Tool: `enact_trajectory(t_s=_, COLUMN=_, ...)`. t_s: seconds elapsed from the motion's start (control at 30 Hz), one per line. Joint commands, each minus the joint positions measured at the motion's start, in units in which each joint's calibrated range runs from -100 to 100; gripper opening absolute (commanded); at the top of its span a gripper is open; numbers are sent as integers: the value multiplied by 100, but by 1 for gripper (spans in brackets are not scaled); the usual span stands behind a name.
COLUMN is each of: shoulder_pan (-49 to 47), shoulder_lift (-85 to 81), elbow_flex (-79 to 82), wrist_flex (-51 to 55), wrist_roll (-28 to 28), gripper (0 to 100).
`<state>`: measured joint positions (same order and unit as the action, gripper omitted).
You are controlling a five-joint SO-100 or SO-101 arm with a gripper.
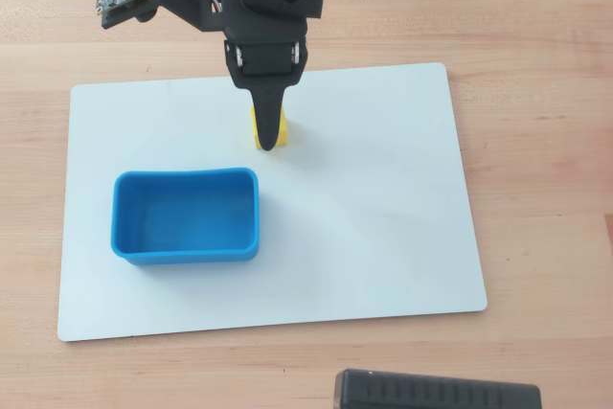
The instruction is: Pick up yellow cube and drop it in the blue rectangular bin
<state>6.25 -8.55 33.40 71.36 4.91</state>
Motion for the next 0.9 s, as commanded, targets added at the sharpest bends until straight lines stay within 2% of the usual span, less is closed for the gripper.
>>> enact_trajectory(t_s=0.0, shoulder_pan=35, shoulder_lift=-33, elbow_flex=79, wrist_flex=-274, wrist_roll=-15, gripper=22)
enact_trajectory(t_s=0.23, shoulder_pan=-8, shoulder_lift=14, elbow_flex=551, wrist_flex=-489, wrist_roll=-83, gripper=22)
enact_trajectory(t_s=0.73, shoulder_pan=-77, shoulder_lift=841, elbow_flex=533, wrist_flex=-951, wrist_roll=-73, gripper=22)
enact_trajectory(t_s=0.87, shoulder_pan=-119, shoulder_lift=896, elbow_flex=515, wrist_flex=-976, wrist_roll=-54, gripper=17)
